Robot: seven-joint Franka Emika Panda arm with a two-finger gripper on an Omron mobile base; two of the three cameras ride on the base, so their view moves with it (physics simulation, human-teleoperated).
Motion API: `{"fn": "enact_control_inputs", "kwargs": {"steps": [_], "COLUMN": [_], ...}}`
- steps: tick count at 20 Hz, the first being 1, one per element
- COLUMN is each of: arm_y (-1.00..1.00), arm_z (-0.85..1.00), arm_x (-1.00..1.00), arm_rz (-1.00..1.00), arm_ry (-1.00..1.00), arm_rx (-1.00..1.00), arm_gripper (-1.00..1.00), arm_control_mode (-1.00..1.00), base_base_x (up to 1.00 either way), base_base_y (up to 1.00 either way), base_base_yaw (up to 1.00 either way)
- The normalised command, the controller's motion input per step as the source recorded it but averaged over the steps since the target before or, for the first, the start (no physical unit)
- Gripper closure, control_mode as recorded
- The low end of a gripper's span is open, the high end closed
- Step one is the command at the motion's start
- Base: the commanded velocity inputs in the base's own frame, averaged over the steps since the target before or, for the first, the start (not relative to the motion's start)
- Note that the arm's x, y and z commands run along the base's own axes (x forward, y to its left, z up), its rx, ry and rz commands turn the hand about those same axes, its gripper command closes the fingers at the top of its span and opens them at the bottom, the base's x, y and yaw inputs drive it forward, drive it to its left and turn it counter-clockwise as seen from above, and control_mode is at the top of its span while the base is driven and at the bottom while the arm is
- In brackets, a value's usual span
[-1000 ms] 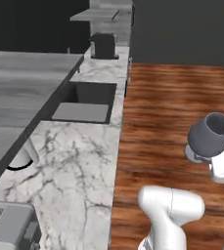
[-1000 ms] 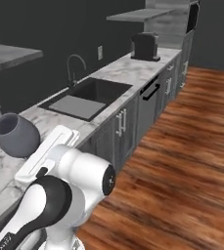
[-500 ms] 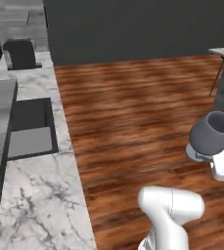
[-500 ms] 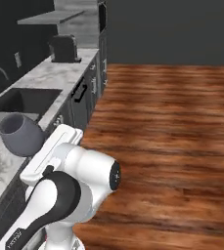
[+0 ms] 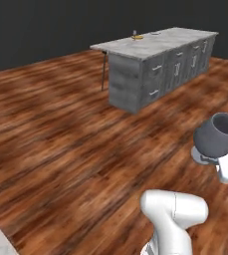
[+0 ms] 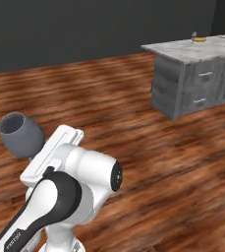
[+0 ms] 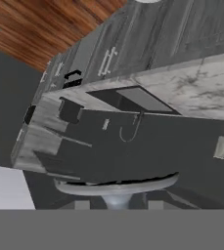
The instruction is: Retrieve the wine glasses from the counter and place one next to each plate.
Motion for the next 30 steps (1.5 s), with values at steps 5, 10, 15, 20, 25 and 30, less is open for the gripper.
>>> {"fn": "enact_control_inputs", "kwargs": {"steps": [5,10,15,20,25,30], "arm_y": [0.0,0.0,0.0,0.0,0.0,0.0], "arm_z": [0.0,0.0,0.0,0.0,0.0,0.0], "arm_x": [0.0,0.0,0.0,0.0,0.0,0.0], "arm_rz": [0.0,0.0,0.0,0.0,0.0,0.0], "arm_ry": [0.0,0.0,0.0,0.0,0.0,0.0], "arm_rx": [0.0,0.0,0.0,0.0,0.0,0.0], "arm_gripper": [1.0,1.0,1.0,1.0,1.0,1.0], "arm_control_mode": [1.0,1.0,1.0,1.0,1.0,1.0], "base_base_x": [1.0,1.0,1.0,0.93,0.96,1.0], "base_base_y": [0.7,0.96,0.31,-1.0,-1.0,-0.45], "base_base_yaw": [-0.44,-0.36,-0.29,0.06,0.11,0.04]}}
